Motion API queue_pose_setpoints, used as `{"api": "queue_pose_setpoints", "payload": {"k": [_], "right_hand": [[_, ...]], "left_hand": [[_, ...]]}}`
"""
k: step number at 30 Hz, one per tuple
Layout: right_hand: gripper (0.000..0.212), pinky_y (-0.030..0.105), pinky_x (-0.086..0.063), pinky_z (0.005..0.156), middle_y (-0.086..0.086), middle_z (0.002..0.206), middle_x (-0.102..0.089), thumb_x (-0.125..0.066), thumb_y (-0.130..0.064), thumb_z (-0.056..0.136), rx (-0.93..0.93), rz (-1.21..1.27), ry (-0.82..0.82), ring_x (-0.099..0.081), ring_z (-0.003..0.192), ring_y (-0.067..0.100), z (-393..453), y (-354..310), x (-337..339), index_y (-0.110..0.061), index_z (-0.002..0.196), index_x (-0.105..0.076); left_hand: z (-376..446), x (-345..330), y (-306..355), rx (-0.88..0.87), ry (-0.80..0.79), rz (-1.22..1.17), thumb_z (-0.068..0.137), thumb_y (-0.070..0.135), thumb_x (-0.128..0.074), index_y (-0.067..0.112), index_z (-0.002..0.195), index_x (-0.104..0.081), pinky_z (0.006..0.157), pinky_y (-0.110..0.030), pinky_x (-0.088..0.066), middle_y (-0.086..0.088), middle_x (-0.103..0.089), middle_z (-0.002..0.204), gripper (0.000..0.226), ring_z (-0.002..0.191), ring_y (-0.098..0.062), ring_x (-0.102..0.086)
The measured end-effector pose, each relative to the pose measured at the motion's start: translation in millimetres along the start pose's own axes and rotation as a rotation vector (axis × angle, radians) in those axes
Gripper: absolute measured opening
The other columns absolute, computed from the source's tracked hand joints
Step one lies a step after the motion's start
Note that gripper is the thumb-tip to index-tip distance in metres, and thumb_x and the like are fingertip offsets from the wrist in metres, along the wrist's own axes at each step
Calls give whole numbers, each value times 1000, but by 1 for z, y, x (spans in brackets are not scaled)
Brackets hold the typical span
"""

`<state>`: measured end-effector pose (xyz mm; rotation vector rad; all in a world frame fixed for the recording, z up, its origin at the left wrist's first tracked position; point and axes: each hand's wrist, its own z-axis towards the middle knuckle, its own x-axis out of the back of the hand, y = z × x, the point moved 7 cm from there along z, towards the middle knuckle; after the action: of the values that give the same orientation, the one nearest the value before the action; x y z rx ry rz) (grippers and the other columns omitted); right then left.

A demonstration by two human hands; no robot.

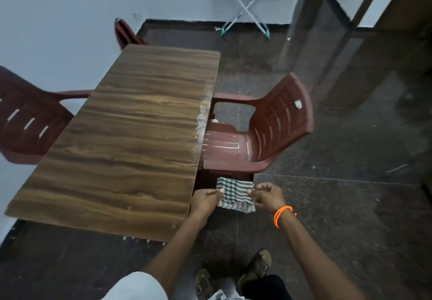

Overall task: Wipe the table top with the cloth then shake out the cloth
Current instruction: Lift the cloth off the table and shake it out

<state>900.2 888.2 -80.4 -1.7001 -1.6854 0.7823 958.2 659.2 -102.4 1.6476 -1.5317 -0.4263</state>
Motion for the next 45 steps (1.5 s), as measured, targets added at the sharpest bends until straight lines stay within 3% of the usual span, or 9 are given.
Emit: {"api": "queue_pose_setpoints", "payload": {"k": [5,17,21,24,28,32,38,42,45], "right_hand": [[35,27,-51,50,18,87,-68,-82,0,68,69,60,95,-67,69,23,10,-41,69,-9,89,-55],[35,29,-51,51,13,79,-69,-84,-3,65,127,204,188,-67,67,25,46,-102,214,-10,85,-56],[36,33,-52,56,13,79,-71,-87,-9,61,162,173,225,-66,67,25,65,-133,251,-12,83,-59],[37,39,-53,61,12,77,-71,-89,-13,58,177,158,253,-65,66,24,81,-161,274,-13,81,-60],[39,39,-50,62,10,76,-69,-90,-16,56,191,133,270,-63,64,23,113,-199,302,-14,80,-60],[38,36,-50,59,13,80,-69,-89,-13,58,199,133,277,-62,66,23,152,-236,326,-13,81,-59],[37,36,-49,58,13,80,-67,-87,-10,61,205,157,249,-62,68,24,216,-291,340,-11,84,-59],[37,38,-51,60,14,80,-68,-87,-9,61,210,152,233,-62,68,24,253,-328,342,-10,84,-59],[38,50,-54,66,17,83,-68,-87,-7,61,210,138,208,-64,70,27,284,-359,337,-8,86,-59]], "left_hand": [[-2,-58,57,-11,-72,-13,81,44,-83,20,86,-82,66,-19,-53,7,-78,79,24,78,-11,-74],[0,-208,150,-13,-214,-95,85,30,-82,10,90,-79,56,-17,-52,-1,-78,77,21,69,-11,-73],[22,-247,182,-28,-256,-137,58,51,-92,13,84,-82,93,-42,-57,-10,-79,90,48,93,-31,-74],[50,-278,200,-25,-294,-148,41,57,-97,14,82,-82,97,-49,-54,-17,-77,94,61,97,-39,-73],[75,-314,233,-94,-360,-135,50,60,-95,10,88,-81,101,-54,-53,-18,-77,98,65,96,-36,-74],[68,-332,294,-165,-328,-76,64,54,-86,16,74,-81,74,-37,-52,-11,-77,80,40,69,-21,-69],[116,-361,366,-225,-219,-40,79,44,-84,15,78,-82,59,-24,-42,6,-68,58,29,52,-6,-56],[143,-369,407,-288,-181,-4,88,32,-80,13,82,-81,50,-8,-41,5,-74,70,20,56,1,-63],[173,-373,434,-324,-143,27,86,41,-80,18,84,-83,56,-15,-43,8,-73,68,24,63,-3,-63]]}}
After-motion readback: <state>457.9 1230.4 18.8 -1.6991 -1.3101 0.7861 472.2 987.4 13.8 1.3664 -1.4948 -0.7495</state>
